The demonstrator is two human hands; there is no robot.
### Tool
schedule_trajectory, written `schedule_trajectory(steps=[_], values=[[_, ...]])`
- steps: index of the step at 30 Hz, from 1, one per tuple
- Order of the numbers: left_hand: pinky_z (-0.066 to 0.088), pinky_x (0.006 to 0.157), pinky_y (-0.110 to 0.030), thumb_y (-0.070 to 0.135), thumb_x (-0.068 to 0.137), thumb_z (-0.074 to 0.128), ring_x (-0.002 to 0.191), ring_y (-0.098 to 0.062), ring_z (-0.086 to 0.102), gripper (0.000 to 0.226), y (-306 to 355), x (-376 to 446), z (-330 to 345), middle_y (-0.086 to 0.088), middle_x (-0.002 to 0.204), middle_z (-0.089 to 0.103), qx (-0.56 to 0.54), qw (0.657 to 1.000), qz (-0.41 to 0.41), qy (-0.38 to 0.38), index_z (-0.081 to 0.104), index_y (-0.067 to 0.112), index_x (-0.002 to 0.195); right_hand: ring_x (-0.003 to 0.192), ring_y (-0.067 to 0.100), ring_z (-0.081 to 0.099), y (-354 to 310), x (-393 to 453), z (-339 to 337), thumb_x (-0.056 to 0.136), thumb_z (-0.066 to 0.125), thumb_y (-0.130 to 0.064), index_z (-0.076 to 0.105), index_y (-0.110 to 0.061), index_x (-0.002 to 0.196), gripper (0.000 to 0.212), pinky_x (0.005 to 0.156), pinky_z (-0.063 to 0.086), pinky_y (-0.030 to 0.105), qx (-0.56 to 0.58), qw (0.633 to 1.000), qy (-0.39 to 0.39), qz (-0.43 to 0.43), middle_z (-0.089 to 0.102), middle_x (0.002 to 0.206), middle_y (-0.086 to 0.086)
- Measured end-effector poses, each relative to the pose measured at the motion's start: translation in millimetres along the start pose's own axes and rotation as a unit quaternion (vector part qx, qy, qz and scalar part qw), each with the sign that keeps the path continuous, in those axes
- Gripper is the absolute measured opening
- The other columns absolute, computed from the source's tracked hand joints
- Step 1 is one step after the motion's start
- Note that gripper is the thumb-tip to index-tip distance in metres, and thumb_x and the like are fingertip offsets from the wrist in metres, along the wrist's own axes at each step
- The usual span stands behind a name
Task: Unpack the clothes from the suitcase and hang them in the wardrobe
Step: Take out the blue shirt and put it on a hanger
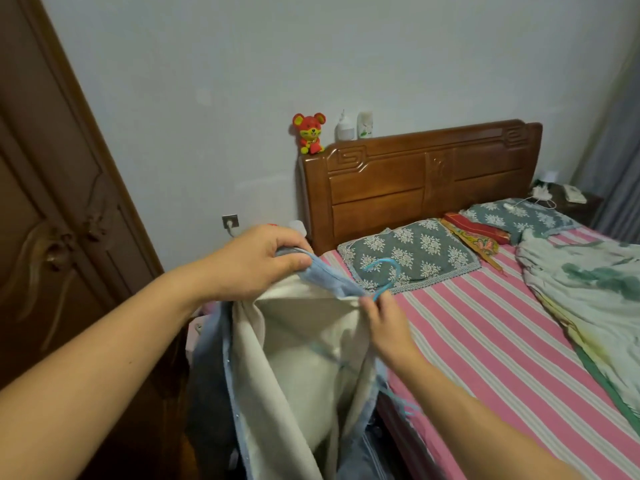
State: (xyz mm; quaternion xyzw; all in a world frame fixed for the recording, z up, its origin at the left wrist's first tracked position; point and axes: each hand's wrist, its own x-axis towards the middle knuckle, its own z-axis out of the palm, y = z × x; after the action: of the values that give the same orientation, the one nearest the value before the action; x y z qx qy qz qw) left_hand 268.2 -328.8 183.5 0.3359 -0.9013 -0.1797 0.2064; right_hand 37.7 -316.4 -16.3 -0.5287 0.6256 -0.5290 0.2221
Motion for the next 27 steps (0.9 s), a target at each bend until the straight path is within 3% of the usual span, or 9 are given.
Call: schedule_trajectory(steps=[3,6,13,17,20,23,24,26,27], values=[[0.044,0.073,-0.036,0.029,0.099,0.059,0.091,-0.022,0.063,0.009,-24.9,-13.5,-1.4,-0.002,0.095,0.070,0.189,0.977,-0.055,0.082,0.067,0.025,0.102,0.064,0.024,0.046,-26.6,17.0,-41.2,0.099,0.059,-0.027,0.042,-0.019,0.075,0.030,0.059,0.027,0.038,-0.101,0.990,0.058,-0.075,0.049,0.067,-0.002],[0.047,0.073,-0.040,0.030,0.100,0.056,0.097,-0.036,0.063,0.007,-42.9,-16.7,5.5,-0.008,0.101,0.071,0.207,0.959,-0.083,0.172,0.061,0.025,0.101,0.071,0.029,0.055,-54.1,24.4,-66.1,0.096,0.052,-0.040,0.047,-0.019,0.079,0.028,0.062,0.040,0.041,-0.248,0.948,-0.096,-0.175,0.056,0.072,0.000],[0.047,0.070,-0.040,0.032,0.102,0.053,0.096,-0.036,0.063,0.013,-60.0,4.4,22.6,-0.006,0.101,0.068,0.224,0.956,-0.078,0.171,0.060,0.022,0.101,0.068,0.022,0.049,-73.9,25.3,-104.6,0.097,0.062,-0.027,0.048,-0.022,0.076,0.025,0.062,0.034,0.039,-0.285,0.908,-0.210,-0.222,0.051,0.068,-0.005],[0.043,0.071,-0.036,0.031,0.099,0.058,0.094,-0.033,0.062,0.012,-28.8,18.1,27.5,-0.006,0.096,0.070,0.157,0.969,-0.086,0.169,0.065,0.022,0.096,0.076,0.025,0.054,-60.9,26.5,-117.9,0.095,0.060,-0.029,0.037,-0.030,0.070,0.034,0.064,0.042,0.041,-0.331,0.923,-0.104,-0.164,0.049,0.073,-0.009],[0.047,0.068,-0.033,0.033,0.094,0.064,0.080,-0.014,0.062,0.011,17.6,8.1,37.2,0.006,0.083,0.066,-0.024,0.997,-0.079,0.006,0.064,0.024,0.088,0.077,0.024,0.053,-50.9,24.4,-136.1,0.097,0.057,-0.029,0.045,-0.025,0.077,0.023,0.065,0.044,0.043,-0.325,0.935,0.025,-0.139,0.053,0.078,-0.004],[0.056,0.074,-0.035,0.057,0.093,0.061,0.082,-0.009,0.065,0.036,61.0,-6.9,62.0,0.006,0.089,0.068,-0.209,0.934,-0.067,-0.281,0.068,0.024,0.104,0.070,-0.002,0.052,-56.6,16.2,-157.2,0.097,0.060,-0.017,0.049,-0.033,0.078,0.027,0.063,0.041,0.022,-0.230,0.953,-0.005,-0.196,0.054,0.071,-0.014],[0.058,0.080,-0.042,0.068,0.090,0.054,0.086,-0.011,0.066,0.049,60.7,-1.0,74.2,0.001,0.093,0.070,-0.184,0.945,-0.066,-0.264,0.068,0.023,0.105,0.068,-0.006,0.051,-62.0,11.7,-163.4,0.097,0.060,-0.014,0.048,-0.037,0.077,0.033,0.061,0.036,0.015,-0.207,0.956,-0.028,-0.206,0.053,0.068,-0.017],[0.054,0.088,-0.044,0.079,0.085,0.041,0.097,-0.012,0.062,0.059,49.5,25.2,91.7,0.003,0.104,0.066,0.050,0.996,-0.020,-0.067,0.062,0.028,0.107,0.064,-0.002,0.048,-69.1,4.7,-170.4,0.097,0.059,-0.014,0.049,-0.035,0.077,0.031,0.058,0.034,0.017,-0.192,0.960,-0.057,-0.194,0.054,0.068,-0.015],[0.051,0.092,-0.042,0.075,0.087,0.037,0.106,-0.015,0.058,0.055,46.3,34.8,99.0,0.005,0.113,0.061,0.133,0.991,0.003,-0.004,0.058,0.032,0.114,0.064,0.002,0.048,-70.2,2.2,-171.3,0.097,0.058,-0.017,0.051,-0.031,0.077,0.026,0.058,0.036,0.022,-0.194,0.961,-0.057,-0.191,0.055,0.068,-0.012]])
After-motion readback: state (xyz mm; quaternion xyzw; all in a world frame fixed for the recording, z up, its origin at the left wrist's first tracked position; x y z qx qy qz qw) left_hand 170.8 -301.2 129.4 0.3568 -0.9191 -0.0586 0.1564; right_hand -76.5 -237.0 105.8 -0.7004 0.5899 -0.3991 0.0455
